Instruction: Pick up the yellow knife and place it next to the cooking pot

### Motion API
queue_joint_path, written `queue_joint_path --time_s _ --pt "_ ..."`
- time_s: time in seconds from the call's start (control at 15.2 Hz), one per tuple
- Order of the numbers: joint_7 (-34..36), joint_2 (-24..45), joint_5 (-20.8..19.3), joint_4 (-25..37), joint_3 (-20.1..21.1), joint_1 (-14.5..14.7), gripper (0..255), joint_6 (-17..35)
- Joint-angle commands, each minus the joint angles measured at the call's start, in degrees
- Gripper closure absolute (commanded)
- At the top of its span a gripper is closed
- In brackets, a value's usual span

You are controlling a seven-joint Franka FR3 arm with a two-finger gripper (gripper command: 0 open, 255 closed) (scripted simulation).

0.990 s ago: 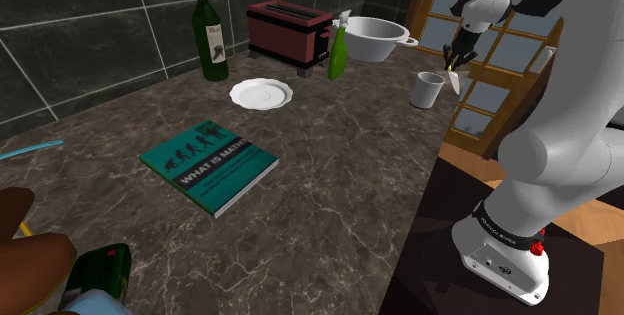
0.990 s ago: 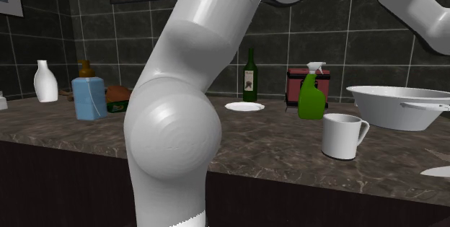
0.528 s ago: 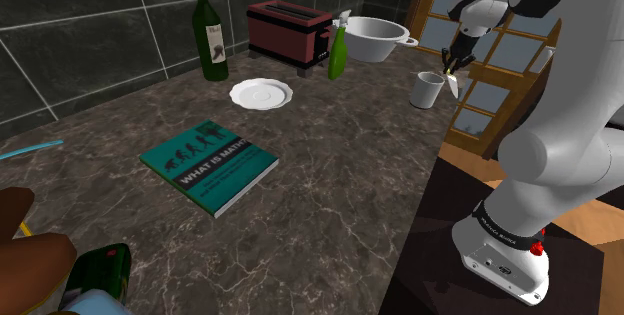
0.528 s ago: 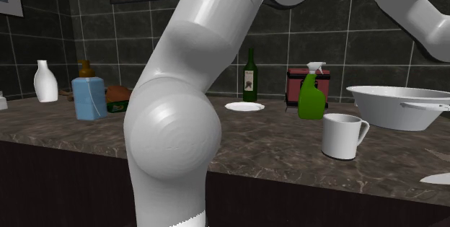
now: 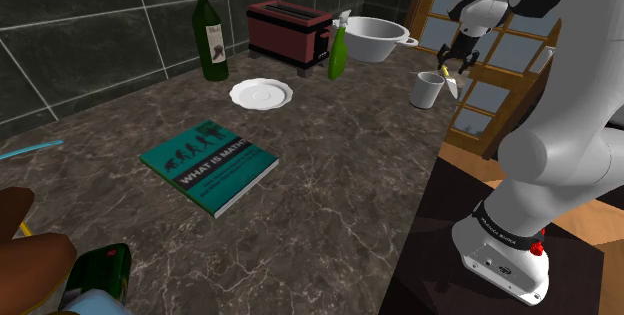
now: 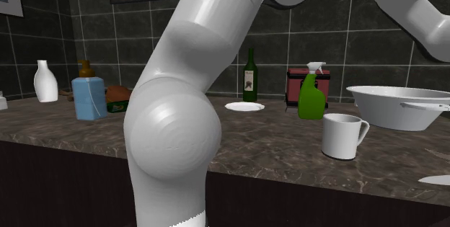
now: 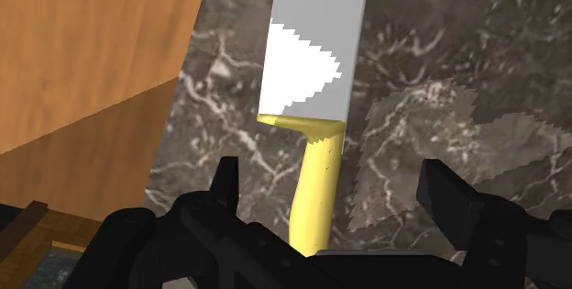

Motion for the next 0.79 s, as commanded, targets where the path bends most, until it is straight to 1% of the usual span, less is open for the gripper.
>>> queue_joint_path --time_s 0.0,0.26,0.73 --pt "0.0 0.0 0.0 0.0 0.0 0.0 0 0.0" --pt "0.9 -3.3 -1.5 2.4 -0.8 0.3 0 -5.5" --pt "0.9 -3.3 -1.5 2.4 -0.8 0.3 0 -5.5"
